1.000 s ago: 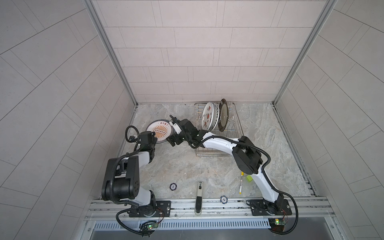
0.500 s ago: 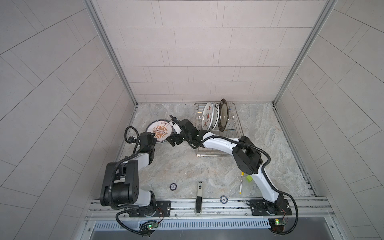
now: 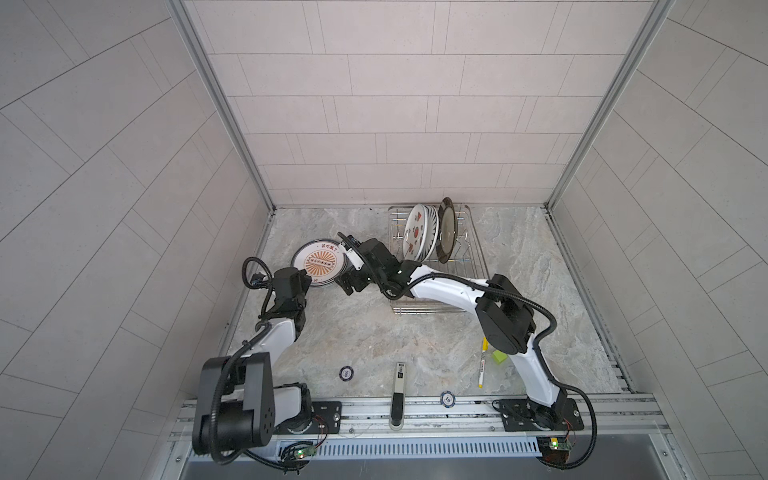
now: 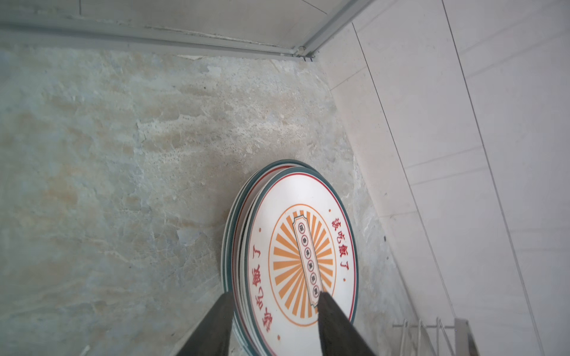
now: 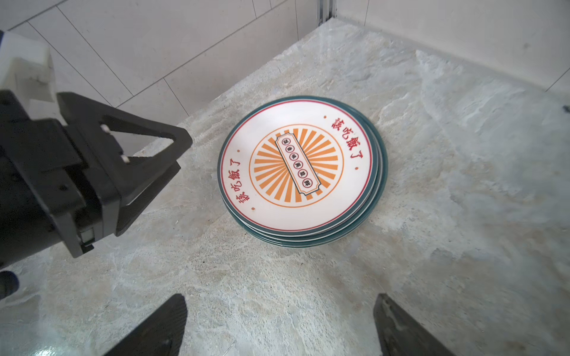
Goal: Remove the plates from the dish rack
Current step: 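Open the left gripper and move the right gripper toward the rack, then grip the rim of the dark-rimmed cream plate with the right gripper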
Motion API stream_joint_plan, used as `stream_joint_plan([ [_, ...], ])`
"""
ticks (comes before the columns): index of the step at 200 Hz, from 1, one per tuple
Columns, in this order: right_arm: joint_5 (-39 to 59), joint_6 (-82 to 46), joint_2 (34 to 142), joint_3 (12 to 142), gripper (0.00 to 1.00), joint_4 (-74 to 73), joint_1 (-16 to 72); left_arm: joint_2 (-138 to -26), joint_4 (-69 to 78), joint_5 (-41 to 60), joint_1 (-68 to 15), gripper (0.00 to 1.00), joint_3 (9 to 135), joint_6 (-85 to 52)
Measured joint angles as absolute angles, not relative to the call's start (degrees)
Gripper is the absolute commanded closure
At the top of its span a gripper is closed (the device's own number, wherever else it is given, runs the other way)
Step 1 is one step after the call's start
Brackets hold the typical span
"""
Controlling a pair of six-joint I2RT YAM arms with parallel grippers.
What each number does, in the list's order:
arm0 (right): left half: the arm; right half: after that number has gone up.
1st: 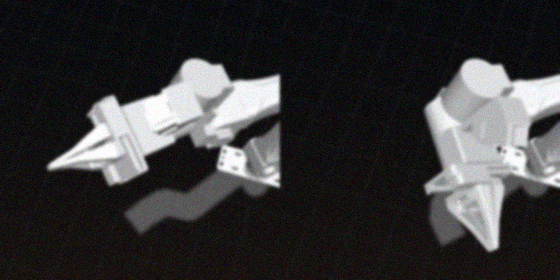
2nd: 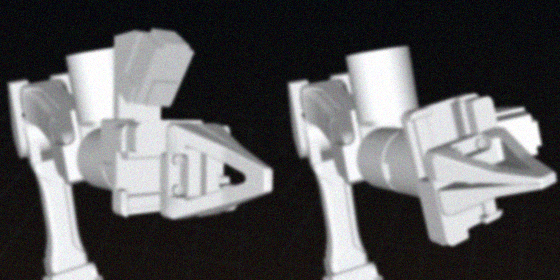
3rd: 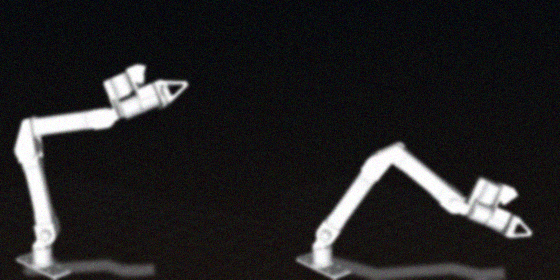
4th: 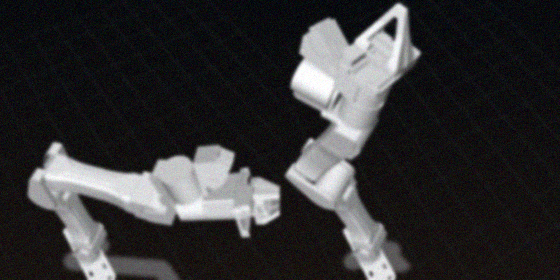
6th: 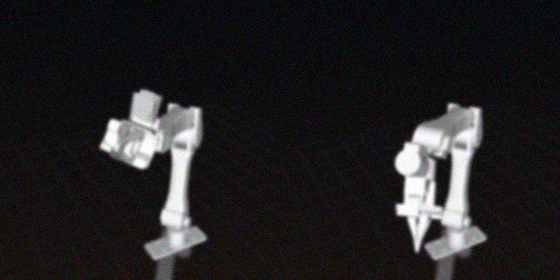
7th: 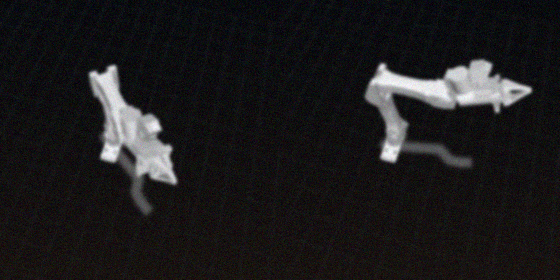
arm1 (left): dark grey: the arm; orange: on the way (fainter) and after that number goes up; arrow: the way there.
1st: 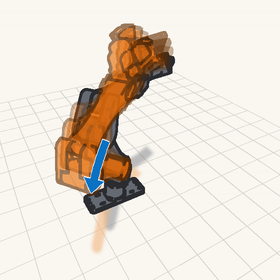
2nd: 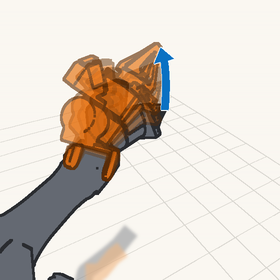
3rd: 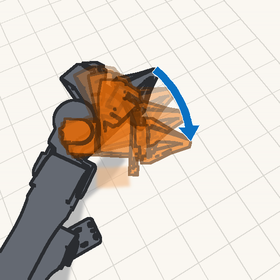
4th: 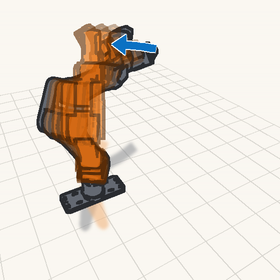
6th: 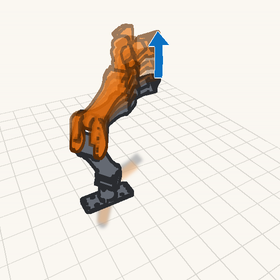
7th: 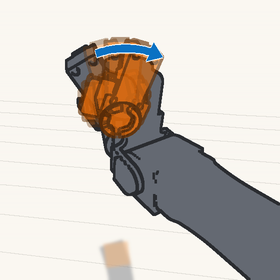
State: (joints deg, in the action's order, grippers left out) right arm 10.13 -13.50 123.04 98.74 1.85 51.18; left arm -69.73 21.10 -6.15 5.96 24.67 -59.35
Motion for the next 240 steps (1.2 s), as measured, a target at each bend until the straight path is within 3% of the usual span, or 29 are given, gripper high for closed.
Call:
stream_joint_plan([
  [21,9.0,-12.6,117.7,94.0,0.03,0.8,51.9,-65.0,21.1,-5.6,5.4,0.15,22.9,-57.6],
  [48,7.1,-12.0,108.9,85.0,0.03,-2.3,52.5,-58.3,21.1,-4.4,3.8,0.0,20.7,-54.9],
  [107,-2.3,-10.7,92.3,68.3,0.0,-6.7,52.6,-46.5,18.4,-0.8,-3.4,0.0,20.2,-47.6],
  [170,-14.4,-9.4,77.7,55.4,0.0,-9.3,52.0,-43.9,22.6,11.2,-13.9,0.0,20.4,-37.7],
  [240,-17.0,-11.7,67.6,50.5,0.0,-7.6,39.2,-49.5,24.2,11.7,-26.6,0.0,23.2,-31.1],
])
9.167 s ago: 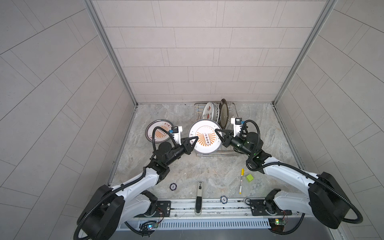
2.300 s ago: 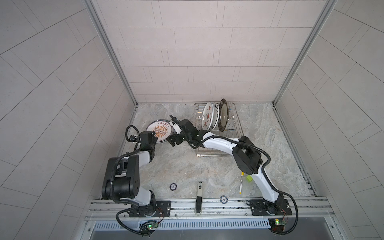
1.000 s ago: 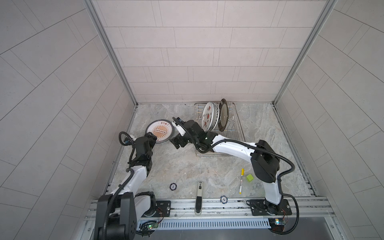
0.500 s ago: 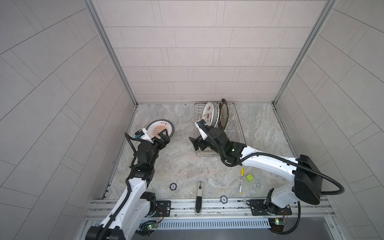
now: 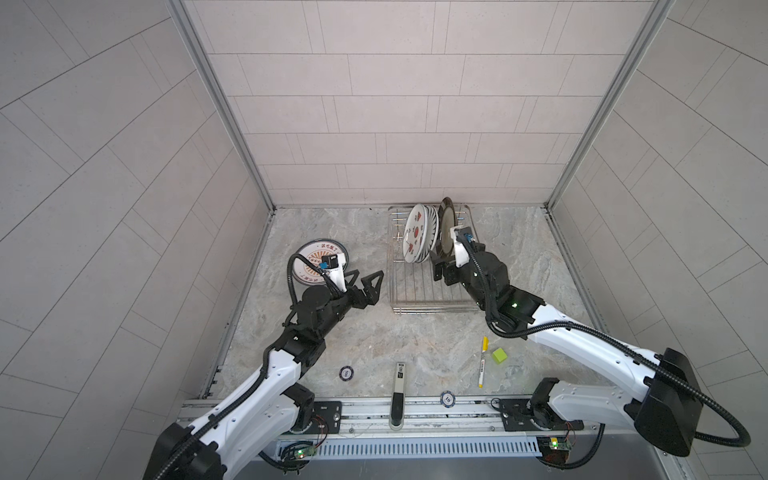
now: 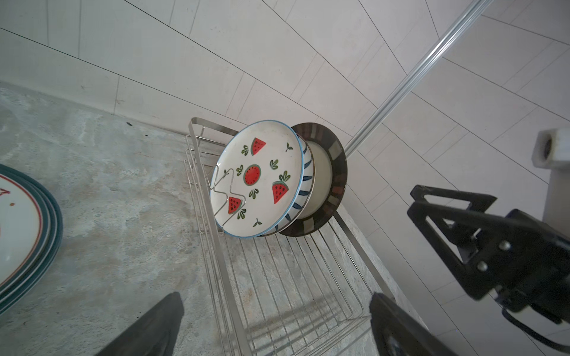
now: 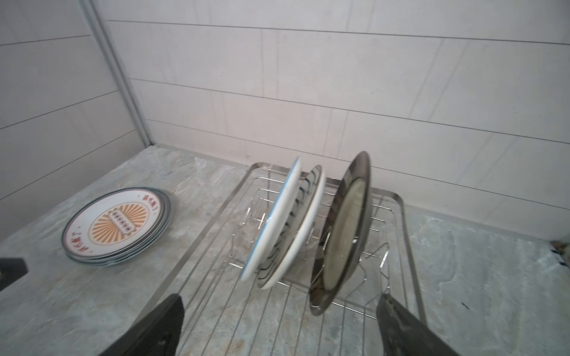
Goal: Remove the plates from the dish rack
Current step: 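Grip the rim of the dark-rimmed cream plate with the right gripper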
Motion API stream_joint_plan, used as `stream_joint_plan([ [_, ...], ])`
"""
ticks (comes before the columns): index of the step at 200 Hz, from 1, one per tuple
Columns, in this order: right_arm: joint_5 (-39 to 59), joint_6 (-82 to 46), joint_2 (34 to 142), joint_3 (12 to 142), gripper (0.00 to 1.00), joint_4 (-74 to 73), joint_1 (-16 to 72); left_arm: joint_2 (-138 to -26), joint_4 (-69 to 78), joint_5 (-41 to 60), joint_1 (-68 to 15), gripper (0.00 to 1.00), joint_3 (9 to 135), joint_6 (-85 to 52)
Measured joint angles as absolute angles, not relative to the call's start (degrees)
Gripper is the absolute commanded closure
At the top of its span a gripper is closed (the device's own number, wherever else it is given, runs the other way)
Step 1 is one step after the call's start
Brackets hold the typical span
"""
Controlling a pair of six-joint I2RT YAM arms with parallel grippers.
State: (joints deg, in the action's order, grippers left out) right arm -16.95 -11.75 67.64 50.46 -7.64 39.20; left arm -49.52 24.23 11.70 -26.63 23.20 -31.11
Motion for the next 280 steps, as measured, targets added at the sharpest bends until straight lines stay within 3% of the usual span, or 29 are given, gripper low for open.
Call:
stream_joint_plan([
  [74,-14.3,-14.4,71.0,55.7,0.04,-2.8,29.6,-59.9,30.4,12.5,-31.5,0.0,26.9,-29.1],
  [166,-22.4,-16.5,93.0,78.5,0.29,10.0,28.9,-71.2,38.2,10.8,-35.1,0.0,28.8,-28.9],
  [218,-29.5,-16.4,102.2,87.8,0.56,16.5,28.9,-75.3,41.7,10.8,-35.6,0.0,29.0,-30.0],
  [280,-33.7,-15.0,109.1,95.6,0.65,22.1,28.9,-77.4,42.7,10.3,-35.8,0.0,29.7,-31.1],
])
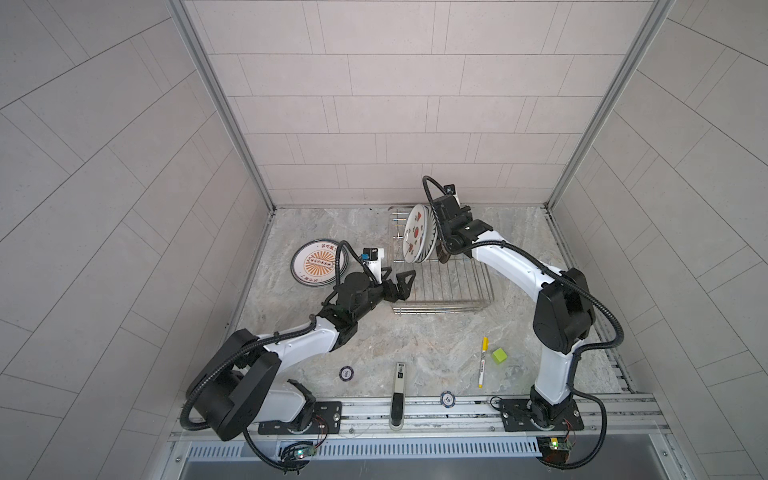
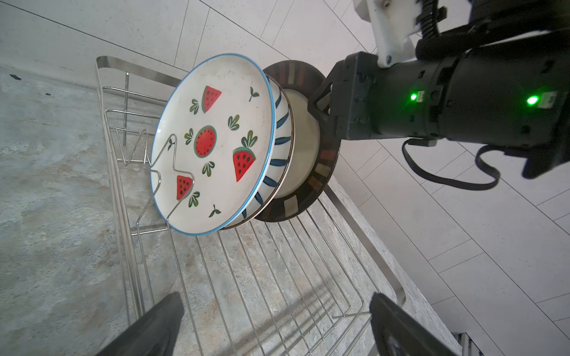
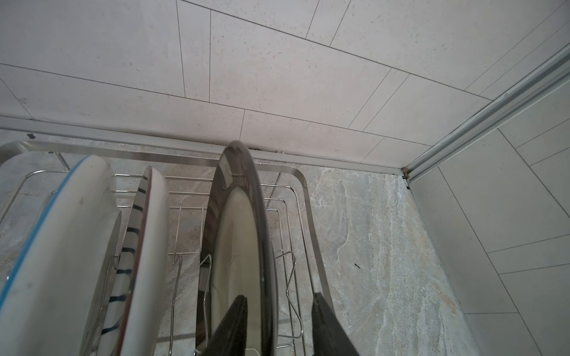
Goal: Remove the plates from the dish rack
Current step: 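Grip the rim of the dark-rimmed cream plate with the right gripper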
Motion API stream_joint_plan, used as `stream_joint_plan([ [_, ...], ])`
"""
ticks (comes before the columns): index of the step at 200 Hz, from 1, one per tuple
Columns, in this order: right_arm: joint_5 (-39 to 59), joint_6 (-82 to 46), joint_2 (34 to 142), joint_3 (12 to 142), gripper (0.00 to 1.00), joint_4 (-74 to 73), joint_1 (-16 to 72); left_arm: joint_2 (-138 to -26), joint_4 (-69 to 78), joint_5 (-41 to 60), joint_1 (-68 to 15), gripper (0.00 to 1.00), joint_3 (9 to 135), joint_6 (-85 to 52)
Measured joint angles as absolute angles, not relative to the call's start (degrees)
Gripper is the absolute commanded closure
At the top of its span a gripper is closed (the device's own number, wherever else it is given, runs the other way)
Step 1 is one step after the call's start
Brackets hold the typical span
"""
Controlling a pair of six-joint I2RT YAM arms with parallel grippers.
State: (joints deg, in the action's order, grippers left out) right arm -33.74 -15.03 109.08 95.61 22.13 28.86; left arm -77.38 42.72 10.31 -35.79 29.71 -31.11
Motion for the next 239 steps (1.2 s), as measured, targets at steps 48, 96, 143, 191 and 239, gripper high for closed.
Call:
stream_joint_plan([
  [48,-36.1,-14.1,113.1,98.9,0.69,24.6,28.9,-78.1,44.2,10.2,-35.8,0.0,29.7,-31.7],
  [96,-37.5,-13.8,114.6,100.6,0.75,26.1,29.0,-79.0,44.5,10.1,-35.8,0.0,29.7,-32.1],
  [143,-38.3,-14.0,114.8,101.0,0.81,26.6,29.0,-79.1,44.9,10.0,-35.8,0.0,29.7,-32.6],
  [191,-38.0,-13.8,115.0,101.9,0.85,26.4,29.7,-79.1,45.5,9.8,-35.8,0.0,29.7,-32.6],
  [239,-38.4,-13.2,115.3,102.5,0.88,26.6,30.1,-79.1,45.6,9.1,-35.8,0.0,29.7,-32.6],
])
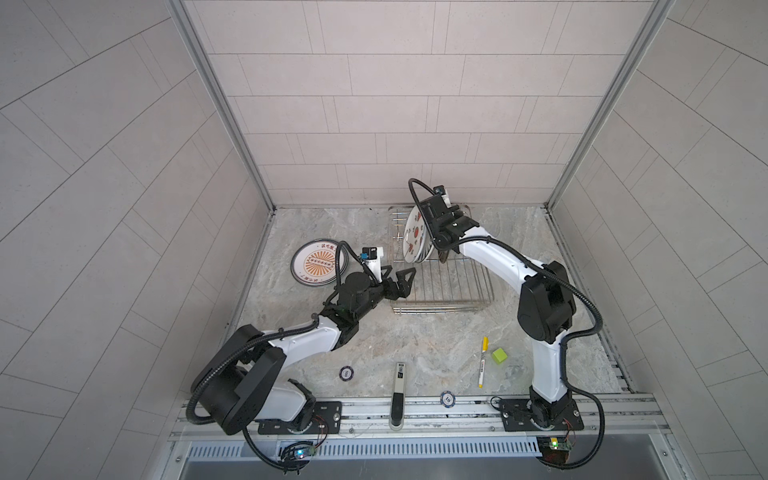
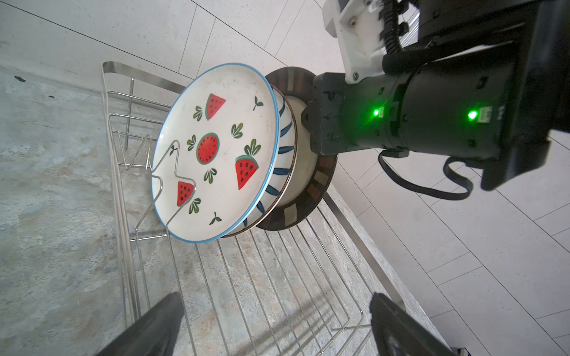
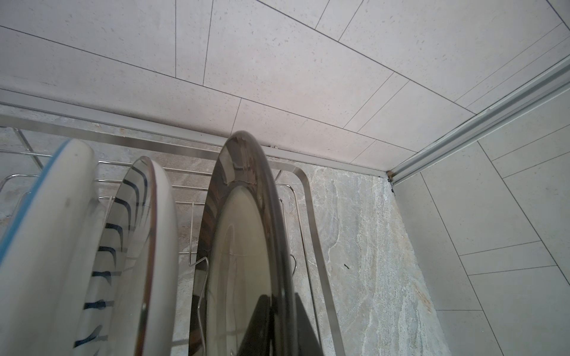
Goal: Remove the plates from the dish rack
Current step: 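Grip the rim of the dark-rimmed cream plate with the right gripper, then lift the dark-rimmed plate up out of the rack with the right gripper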
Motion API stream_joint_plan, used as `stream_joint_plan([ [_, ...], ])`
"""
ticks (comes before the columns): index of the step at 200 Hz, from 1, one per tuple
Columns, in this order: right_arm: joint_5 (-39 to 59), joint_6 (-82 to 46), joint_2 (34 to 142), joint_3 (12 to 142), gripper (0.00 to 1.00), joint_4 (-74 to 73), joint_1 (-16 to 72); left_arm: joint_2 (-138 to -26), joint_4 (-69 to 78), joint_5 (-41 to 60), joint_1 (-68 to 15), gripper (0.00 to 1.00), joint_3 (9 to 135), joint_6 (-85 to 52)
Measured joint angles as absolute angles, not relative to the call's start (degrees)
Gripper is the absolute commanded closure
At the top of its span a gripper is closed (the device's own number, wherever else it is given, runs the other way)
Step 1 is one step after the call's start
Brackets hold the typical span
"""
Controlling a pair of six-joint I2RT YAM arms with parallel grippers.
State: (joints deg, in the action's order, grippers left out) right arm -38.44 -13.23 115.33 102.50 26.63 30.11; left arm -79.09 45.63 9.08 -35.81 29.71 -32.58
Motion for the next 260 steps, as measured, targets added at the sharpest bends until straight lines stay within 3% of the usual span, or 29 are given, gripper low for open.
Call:
stream_joint_plan([
  [80,-39.8,-11.8,114.7,100.8,0.91,24.2,30.8,-79.1,45.6,8.6,-35.8,0.0,29.7,-32.6],
  [186,-40.6,-9.8,106.1,90.0,0.91,19.5,32.3,-75.7,45.6,6.8,-35.8,0.0,27.9,-32.6],
  [260,-38.4,-9.5,105.5,91.1,0.92,20.4,31.0,-75.2,45.6,6.1,-35.8,0.0,27.3,-32.6],
])
